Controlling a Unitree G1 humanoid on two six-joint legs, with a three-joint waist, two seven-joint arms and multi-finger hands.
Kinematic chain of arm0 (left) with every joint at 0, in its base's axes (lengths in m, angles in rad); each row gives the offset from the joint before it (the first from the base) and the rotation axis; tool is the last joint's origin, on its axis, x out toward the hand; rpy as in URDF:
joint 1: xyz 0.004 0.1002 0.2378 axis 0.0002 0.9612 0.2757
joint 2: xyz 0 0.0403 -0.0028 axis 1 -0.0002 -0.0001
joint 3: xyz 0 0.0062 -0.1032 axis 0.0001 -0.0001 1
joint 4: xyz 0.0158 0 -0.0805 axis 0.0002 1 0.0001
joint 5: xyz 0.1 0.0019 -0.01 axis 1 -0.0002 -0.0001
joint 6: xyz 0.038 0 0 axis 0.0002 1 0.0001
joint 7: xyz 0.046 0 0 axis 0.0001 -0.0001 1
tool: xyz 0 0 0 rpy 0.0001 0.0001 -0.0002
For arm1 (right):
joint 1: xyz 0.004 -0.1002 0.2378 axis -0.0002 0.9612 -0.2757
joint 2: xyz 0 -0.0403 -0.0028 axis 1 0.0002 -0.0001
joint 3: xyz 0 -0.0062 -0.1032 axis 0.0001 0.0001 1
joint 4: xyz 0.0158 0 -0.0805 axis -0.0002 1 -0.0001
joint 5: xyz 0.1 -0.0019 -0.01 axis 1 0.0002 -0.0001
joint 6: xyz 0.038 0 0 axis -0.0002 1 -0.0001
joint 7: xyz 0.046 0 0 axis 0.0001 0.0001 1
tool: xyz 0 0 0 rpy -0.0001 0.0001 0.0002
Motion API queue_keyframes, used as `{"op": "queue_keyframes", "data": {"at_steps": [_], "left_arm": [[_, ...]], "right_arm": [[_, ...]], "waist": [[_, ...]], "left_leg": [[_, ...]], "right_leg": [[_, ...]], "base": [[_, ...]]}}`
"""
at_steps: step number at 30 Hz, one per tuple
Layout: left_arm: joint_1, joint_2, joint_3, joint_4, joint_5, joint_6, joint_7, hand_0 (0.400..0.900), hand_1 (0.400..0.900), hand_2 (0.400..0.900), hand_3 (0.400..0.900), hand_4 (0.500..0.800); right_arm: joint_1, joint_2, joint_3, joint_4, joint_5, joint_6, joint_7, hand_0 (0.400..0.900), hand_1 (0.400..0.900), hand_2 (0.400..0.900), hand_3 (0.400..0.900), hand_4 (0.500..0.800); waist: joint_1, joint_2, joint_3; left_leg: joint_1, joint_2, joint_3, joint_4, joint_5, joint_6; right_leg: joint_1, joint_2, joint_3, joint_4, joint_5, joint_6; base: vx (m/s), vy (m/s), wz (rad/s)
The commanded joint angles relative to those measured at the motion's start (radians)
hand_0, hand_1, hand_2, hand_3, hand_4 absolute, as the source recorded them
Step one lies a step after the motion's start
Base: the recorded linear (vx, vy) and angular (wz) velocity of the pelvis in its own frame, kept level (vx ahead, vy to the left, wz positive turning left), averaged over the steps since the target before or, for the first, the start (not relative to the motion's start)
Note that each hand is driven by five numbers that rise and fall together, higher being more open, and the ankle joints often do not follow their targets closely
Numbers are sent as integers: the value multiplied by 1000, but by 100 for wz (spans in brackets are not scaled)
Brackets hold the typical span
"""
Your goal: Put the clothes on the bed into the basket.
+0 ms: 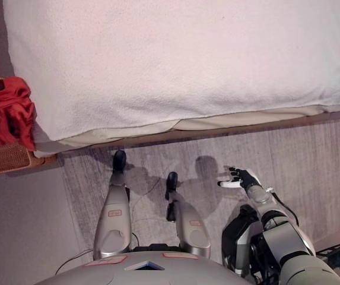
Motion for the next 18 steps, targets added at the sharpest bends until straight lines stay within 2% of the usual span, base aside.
{"op": "queue_keyframes", "data": {"at_steps": [1, 3, 5, 6, 7, 10, 11, 12, 13, 15, 16, 18], "left_arm": [[-34, 35, -7, 29, -42, -40, 60, 900, 900, 900, 900, 800], [-28, 12, -1, -7, -57, -57, 63, 900, 900, 900, 900, 800], [-3, -61, 3, -117, -102, -85, 54, 900, 900, 900, 900, 800], [4, -62, 8, -122, -102, -83, 55, 900, 900, 900, 900, 800], [29, -112, 4, -211, -107, -93, 56, 900, 900, 900, 900, 800], [123, -208, 30, -459, -140, -118, 41, 900, 900, 900, 900, 800], [134, -230, 38, -483, -153, -126, 36, 900, 900, 900, 900, 800], [134, -275, 19, -516, -178, -141, 25, 900, 900, 900, 900, 800], [134, -276, 19, -517, -177, -141, 25, 900, 900, 900, 900, 800], [115, -347, -12, -539, -194, -151, 18, 900, 900, 900, 900, 800], [114, -348, -12, -538, -194, -151, 18, 900, 900, 900, 900, 800], [99, -399, -51, -560, -196, -156, 6, 900, 900, 900, 900, 800]], "right_arm": [[85, -72, -8, 40, 28, 11, -22, 900, 900, 900, 900, 800], [88, -72, -13, 41, 29, 9, -27, 900, 900, 900, 900, 800], [93, -70, -20, 40, 34, 11, -31, 900, 900, 900, 900, 800], [95, -71, -19, 39, 33, 11, -31, 900, 900, 900, 900, 800], [97, -72, -25, 36, 36, 12, -35, 900, 900, 900, 900, 800], [103, -77, -39, 21, 36, 15, -38, 900, 900, 900, 900, 800], [103, -78, -43, 18, 35, 15, -37, 900, 900, 900, 900, 800], [100, -80, -51, 20, 30, 17, -41, 900, 900, 900, 900, 800], [101, -81, -52, 19, 30, 17, -41, 900, 900, 900, 900, 800], [95, -78, -52, 15, 22, 17, -47, 900, 900, 900, 900, 800], [95, -78, -53, 15, 22, 17, -47, 900, 900, 900, 900, 800], [95, -78, -56, 11, 20, 19, -53, 900, 900, 900, 900, 800]], "waist": [[-6, 12, -49], [-7, 17, -49], [-5, 25, -47], [-5, 26, -48], [-3, 30, -46], [1, 39, -40], [-1, 41, -39], [-8, 44, -39], [-7, 44, -39], [-21, 43, -40], [-20, 43, -39], [-33, 43, -45]], "left_leg": [[-115, 25, -53, 80, 8, -15], [-111, 23, -53, 78, 7, -16], [-106, 19, -54, 75, 8, -16], [-105, 19, -53, 75, 8, -16], [-102, 17, -53, 74, 8, -15], [-97, 11, -54, 75, 7, -14], [-94, 11, -53, 75, 7, -14], [-87, 12, -53, 71, 8, -14], [-85, 12, -52, 71, 8, -14], [-73, 17, -49, 64, 9, -12], [-72, 17, -48, 63, 9, -12], [-58, 20, -44, 59, 8, -10]], "right_leg": [[78, -110, 16, -15, 76, 85], [79, -110, 14, -13, 73, 85], [80, -110, 13, -9, 68, 83], [81, -110, 13, -8, 68, 83], [81, -110, 11, -5, 66, 83], [87, -110, 8, -1, 59, 79], [87, -109, 8, 1, 59, 77], [87, -108, 9, 2, 58, 77], [88, -108, 9, 2, 58, 77], [86, -106, 11, 4, 61, 77], [86, -105, 12, 4, 61, 77], [85, -104, 15, 8, 59, 77]], "base": [[0, 0, 0], [0, 0, 0], [-1, 3, 2], [0, 0, 0], [-3, -6, 4], [-2, -3, 4], [-19, 12, -4], [-16, 7, -4], [-13, 1, -5], [-10, -3, -7], [-8, -2, -9], [3, 7, -11]]}}
